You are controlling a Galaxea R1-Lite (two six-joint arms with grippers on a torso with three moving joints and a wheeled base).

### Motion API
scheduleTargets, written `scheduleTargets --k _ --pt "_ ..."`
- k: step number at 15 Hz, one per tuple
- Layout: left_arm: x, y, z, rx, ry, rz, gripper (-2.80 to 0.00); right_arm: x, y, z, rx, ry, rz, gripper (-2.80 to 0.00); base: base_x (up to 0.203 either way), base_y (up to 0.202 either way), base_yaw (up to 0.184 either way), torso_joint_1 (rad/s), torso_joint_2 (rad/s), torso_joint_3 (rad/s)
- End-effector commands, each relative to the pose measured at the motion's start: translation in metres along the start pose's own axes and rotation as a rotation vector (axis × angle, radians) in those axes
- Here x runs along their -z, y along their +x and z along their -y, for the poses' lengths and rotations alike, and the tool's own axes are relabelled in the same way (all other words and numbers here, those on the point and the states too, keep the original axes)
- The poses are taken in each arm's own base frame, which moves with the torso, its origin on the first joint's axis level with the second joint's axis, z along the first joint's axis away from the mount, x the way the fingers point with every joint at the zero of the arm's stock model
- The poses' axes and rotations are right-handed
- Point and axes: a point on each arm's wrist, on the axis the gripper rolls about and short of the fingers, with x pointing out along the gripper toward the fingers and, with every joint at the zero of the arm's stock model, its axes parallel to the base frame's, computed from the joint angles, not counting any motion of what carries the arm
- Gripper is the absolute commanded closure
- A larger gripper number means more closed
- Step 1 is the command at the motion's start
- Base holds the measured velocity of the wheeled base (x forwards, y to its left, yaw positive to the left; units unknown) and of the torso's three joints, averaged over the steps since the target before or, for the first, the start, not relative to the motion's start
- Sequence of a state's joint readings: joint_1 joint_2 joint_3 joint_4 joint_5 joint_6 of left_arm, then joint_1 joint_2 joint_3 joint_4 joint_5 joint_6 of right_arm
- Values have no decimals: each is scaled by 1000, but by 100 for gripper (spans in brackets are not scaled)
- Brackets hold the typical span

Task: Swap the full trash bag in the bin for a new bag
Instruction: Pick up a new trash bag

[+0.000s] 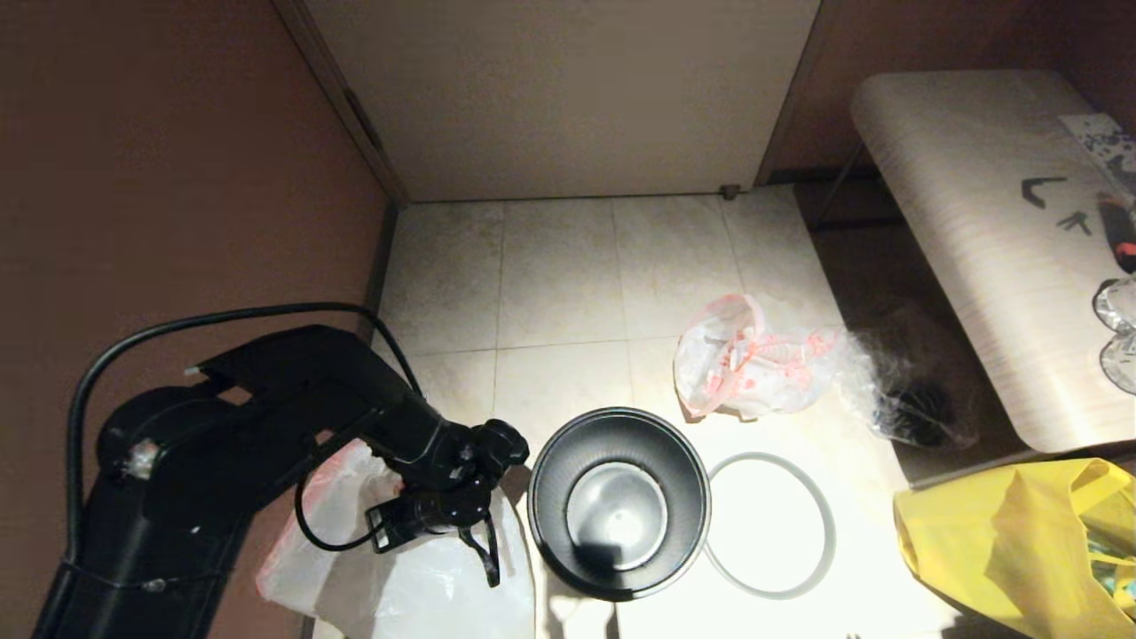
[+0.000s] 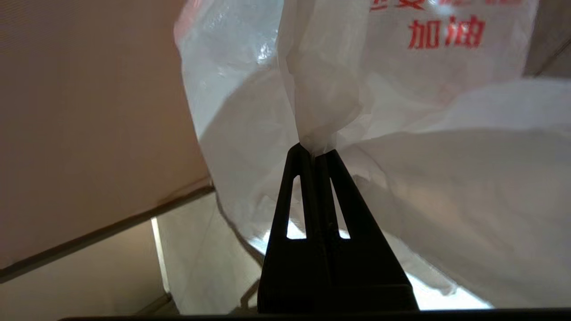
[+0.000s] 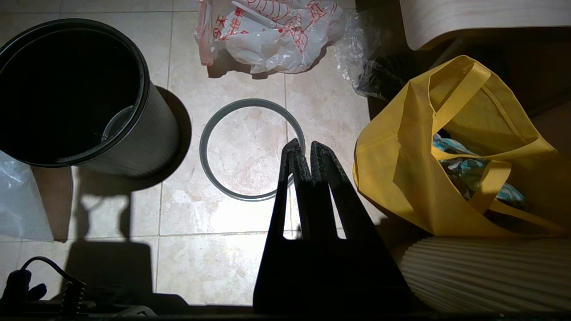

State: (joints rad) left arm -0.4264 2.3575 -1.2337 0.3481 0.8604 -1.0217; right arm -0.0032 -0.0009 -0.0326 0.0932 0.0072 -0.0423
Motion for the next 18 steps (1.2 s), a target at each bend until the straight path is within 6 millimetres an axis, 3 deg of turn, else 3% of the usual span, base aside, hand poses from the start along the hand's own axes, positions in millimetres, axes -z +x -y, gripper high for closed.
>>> scheduleTargets --k 1,5,8,18 --pt "-9 -19 -15 41 -31 4 0 0 0 0 -1 -1 -2 0 0 0 0 0 0 0" --pt "-7 -75 -38 231 -24 -42 0 0 0 0 -1 -1 -2 0 0 0 0 0 0 0" --pt "1 -104 -55 310 8 -35 0 0 0 0 -1 -1 -2 0 0 0 0 0 0 0" --pt "9 -142 -118 438 23 -22 0 0 0 0 -1 -1 -2 0 0 0 0 0 0 0"
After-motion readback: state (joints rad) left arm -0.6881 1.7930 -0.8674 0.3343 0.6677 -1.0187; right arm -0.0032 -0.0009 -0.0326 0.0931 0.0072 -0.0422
